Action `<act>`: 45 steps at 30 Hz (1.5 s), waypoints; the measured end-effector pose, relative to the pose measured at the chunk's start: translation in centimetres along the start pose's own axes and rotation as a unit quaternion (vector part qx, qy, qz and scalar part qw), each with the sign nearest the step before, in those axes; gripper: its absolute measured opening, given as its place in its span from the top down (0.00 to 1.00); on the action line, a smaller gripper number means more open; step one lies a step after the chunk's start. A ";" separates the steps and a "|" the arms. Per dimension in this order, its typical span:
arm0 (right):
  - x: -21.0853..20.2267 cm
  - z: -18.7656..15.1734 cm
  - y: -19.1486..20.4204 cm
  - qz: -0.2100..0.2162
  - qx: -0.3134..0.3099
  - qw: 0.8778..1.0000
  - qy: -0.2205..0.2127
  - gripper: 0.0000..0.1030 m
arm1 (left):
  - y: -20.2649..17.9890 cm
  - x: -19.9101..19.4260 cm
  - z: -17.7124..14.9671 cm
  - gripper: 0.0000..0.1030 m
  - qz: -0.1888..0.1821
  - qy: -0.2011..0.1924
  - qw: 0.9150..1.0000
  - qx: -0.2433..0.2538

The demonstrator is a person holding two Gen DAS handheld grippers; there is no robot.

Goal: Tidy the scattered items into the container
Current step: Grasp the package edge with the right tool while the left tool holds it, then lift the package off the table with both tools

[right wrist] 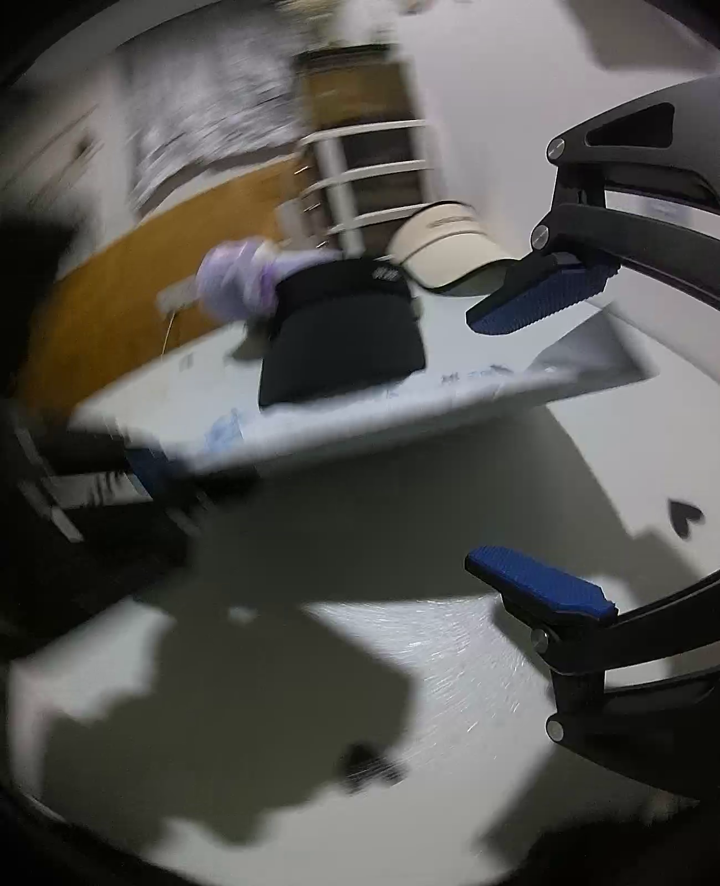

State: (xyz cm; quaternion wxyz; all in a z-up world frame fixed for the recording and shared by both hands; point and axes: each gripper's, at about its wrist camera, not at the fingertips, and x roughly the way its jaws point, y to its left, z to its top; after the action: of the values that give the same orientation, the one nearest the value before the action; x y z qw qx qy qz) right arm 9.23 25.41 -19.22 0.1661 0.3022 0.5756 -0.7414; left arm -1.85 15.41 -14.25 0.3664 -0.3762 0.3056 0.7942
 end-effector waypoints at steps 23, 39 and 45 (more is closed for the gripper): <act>3.1 0.1 -3.7 0.037 0.011 0.999 0.013 0.89 | -1.3 2.4 -4.1 0.85 0.151 -0.023 0.968 0.202; 0.3 1.1 -8.6 0.018 0.033 0.999 0.007 0.90 | 0.4 -2.2 0.0 0.93 0.190 -0.043 0.970 0.143; -2.5 1.8 -10.3 0.004 0.036 0.999 -0.010 0.90 | 0.5 -5.5 0.9 0.93 0.221 -0.041 0.966 0.124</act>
State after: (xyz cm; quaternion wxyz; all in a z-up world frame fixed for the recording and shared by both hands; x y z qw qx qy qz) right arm 4.57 26.30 -9.59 0.1642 0.3027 0.5454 -0.7642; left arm -0.14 13.91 -9.16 0.2378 -0.2175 0.4623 0.8261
